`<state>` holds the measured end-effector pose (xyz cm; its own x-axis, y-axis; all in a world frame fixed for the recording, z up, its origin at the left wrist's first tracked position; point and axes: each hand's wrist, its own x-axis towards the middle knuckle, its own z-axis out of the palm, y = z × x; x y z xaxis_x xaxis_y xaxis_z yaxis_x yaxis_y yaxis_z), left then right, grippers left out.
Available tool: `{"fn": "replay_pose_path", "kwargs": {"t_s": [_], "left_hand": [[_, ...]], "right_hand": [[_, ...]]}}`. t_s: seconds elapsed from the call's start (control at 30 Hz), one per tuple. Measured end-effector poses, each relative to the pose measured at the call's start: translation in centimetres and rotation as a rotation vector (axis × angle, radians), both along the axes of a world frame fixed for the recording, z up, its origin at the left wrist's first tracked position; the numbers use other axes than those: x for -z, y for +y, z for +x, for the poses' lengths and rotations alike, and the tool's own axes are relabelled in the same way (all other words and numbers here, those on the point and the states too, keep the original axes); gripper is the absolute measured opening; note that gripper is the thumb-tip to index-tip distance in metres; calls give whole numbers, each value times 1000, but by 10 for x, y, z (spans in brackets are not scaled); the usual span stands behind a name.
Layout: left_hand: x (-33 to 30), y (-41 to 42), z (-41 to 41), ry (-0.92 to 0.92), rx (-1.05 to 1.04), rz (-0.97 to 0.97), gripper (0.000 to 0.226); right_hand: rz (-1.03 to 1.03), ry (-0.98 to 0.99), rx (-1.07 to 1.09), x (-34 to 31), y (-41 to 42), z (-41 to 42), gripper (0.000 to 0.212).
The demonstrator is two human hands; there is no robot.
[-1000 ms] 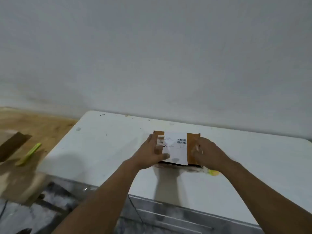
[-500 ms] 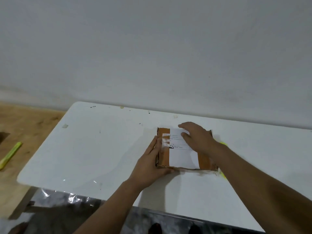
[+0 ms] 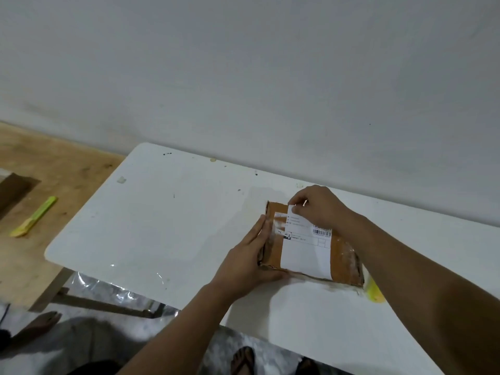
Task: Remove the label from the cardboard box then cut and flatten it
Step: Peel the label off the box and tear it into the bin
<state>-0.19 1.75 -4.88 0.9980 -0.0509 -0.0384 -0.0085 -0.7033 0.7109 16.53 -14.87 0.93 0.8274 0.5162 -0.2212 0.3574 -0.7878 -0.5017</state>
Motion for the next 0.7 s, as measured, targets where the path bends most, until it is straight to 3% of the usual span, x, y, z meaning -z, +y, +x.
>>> {"fn": "replay_pose_path", "kwargs": {"t_s": [0.17,0.37,0.53,0.7], "left_hand": [[-4,1,-2,-6,-24,74,117],[-3,-5,-3,-16,-74,133,116],[1,-5,-2,-20,-74,155,115],[-1,-5,1,-22,-73,193,115]], "right_hand": [[37,-108,113,3,2,-10,12],[96,-265,83,17,-1,-22,18],[293,-186,74,22,-8,-25,16],[359,-52,134,18,-14,-25,15]]}}
